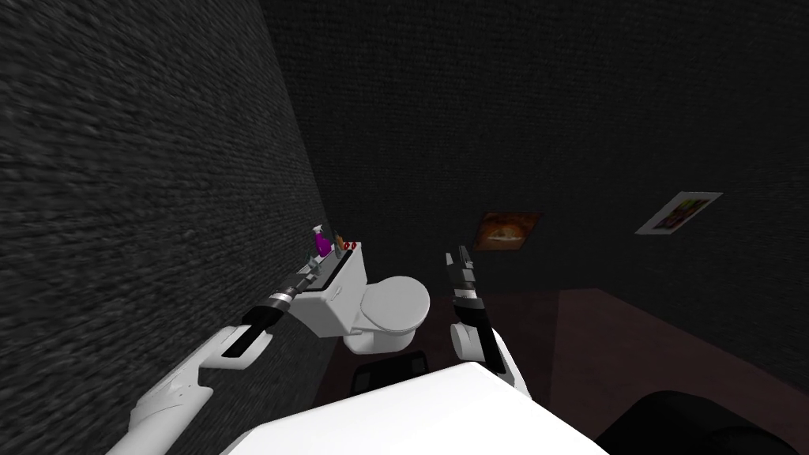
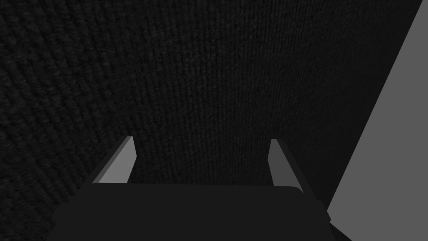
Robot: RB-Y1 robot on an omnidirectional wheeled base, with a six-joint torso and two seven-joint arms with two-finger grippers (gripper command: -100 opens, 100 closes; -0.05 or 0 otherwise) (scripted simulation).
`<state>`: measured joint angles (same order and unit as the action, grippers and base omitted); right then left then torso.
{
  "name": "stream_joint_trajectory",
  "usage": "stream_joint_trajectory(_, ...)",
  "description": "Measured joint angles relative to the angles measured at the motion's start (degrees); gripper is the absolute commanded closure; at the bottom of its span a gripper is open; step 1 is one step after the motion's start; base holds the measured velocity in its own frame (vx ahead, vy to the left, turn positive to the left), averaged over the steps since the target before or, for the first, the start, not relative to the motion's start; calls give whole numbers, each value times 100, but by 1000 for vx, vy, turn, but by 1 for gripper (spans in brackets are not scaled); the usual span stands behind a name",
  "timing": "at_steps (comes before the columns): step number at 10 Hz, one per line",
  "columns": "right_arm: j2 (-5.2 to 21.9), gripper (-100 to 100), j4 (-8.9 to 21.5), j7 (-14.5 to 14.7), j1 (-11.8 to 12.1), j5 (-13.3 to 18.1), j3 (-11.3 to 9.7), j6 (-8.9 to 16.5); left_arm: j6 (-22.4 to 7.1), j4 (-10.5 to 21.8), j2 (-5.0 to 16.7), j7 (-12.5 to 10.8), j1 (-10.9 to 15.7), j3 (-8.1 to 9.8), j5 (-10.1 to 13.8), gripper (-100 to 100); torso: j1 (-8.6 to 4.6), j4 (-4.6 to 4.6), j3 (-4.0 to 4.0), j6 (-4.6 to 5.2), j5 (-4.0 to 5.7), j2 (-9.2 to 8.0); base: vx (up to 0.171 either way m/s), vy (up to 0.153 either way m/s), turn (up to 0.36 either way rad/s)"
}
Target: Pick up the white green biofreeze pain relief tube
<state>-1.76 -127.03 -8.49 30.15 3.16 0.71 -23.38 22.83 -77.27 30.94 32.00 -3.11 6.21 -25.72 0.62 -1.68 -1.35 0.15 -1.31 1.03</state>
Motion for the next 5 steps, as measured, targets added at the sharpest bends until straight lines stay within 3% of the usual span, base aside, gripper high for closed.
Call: stream_joint_trajectory(5,0,0,0,0,0,0,0,0,-186,-800,-121,-75,-588,107,-119,100,-2,2,3,0,2,-5,43,25,-14)
